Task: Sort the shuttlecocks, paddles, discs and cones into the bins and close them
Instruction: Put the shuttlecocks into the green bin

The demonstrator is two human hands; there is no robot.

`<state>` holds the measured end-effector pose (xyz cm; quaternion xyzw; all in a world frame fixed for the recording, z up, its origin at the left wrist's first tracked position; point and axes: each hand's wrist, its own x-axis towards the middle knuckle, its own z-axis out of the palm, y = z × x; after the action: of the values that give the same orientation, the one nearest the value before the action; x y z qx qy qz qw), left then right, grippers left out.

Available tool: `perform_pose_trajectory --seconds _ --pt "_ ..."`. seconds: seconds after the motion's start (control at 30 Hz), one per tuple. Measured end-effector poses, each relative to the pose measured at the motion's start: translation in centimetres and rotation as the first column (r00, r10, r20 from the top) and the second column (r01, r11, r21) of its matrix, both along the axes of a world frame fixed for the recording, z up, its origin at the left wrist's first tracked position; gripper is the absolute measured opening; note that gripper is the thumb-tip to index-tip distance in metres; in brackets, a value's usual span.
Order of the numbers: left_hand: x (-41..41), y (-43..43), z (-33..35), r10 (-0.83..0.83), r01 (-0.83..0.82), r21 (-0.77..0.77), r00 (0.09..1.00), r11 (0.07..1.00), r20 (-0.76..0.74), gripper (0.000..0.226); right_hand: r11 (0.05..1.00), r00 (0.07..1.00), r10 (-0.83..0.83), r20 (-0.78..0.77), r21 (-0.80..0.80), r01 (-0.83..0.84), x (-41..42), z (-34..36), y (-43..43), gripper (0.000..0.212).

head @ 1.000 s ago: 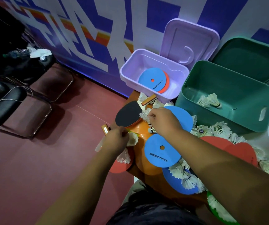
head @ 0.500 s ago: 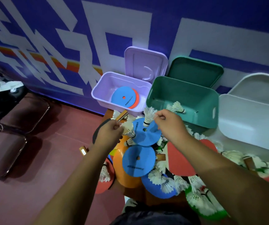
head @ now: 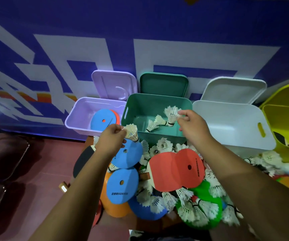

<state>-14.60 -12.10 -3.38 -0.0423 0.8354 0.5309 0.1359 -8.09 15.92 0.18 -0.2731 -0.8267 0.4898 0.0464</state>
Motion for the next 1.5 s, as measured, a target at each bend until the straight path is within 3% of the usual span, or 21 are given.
perform_pose_trajectory --seconds 0.1,0.33,0.6,0.7,0.93,1.23,1.5 --pt "-0.7 1.3 0.6 0.001 -0.001 -0.024 1.0 1.0 -0.012 0.011 0.999 0.997 0.02 0.081 -0.041 -0.017 0.5 -0.2 0.7 0.047" --pt "-3.8 4.2 1.8 0.04 -0.04 0.003 0.998 0.999 0.053 0.01 0.996 0.99 0.046 0.13 -0.076 -0.036 2.7 -0.9 1.0 0.023" --pt "-4.8 6.2 2.1 0.056 -0.057 0.007 0.995 0.998 0.083 0.03 0.996 0.994 0.026 0.106 -0.088 -0.017 3.4 -0.7 2.2 0.023" --pt "-3.2 6.1 2.1 0.069 -0.078 0.064 0.989 0.995 0.129 0.02 0.997 0.993 0.044 0.112 -0.075 -0.036 3.1 -1.1 1.9 0.021" --pt "0.7 1.3 0.5 0.084 -0.088 0.018 0.981 0.996 0.172 0.015 0.978 0.971 0.197 0.132 -0.095 -0.185 2.5 -2.0 -1.0 0.018" --pt "7.7 -4.9 -0.8 0.275 -0.278 -0.011 0.941 0.96 0.2 0.015 0.9 0.895 0.428 0.122 -0.142 -0.411 2.6 -2.2 -6.4 0.019" --pt "15.1 -9.9 -2.1 0.493 -0.485 -0.091 0.848 0.87 0.193 0.012 0.783 0.765 0.622 0.167 -0.157 -0.602 4.4 -3.3 -10.2 0.02"
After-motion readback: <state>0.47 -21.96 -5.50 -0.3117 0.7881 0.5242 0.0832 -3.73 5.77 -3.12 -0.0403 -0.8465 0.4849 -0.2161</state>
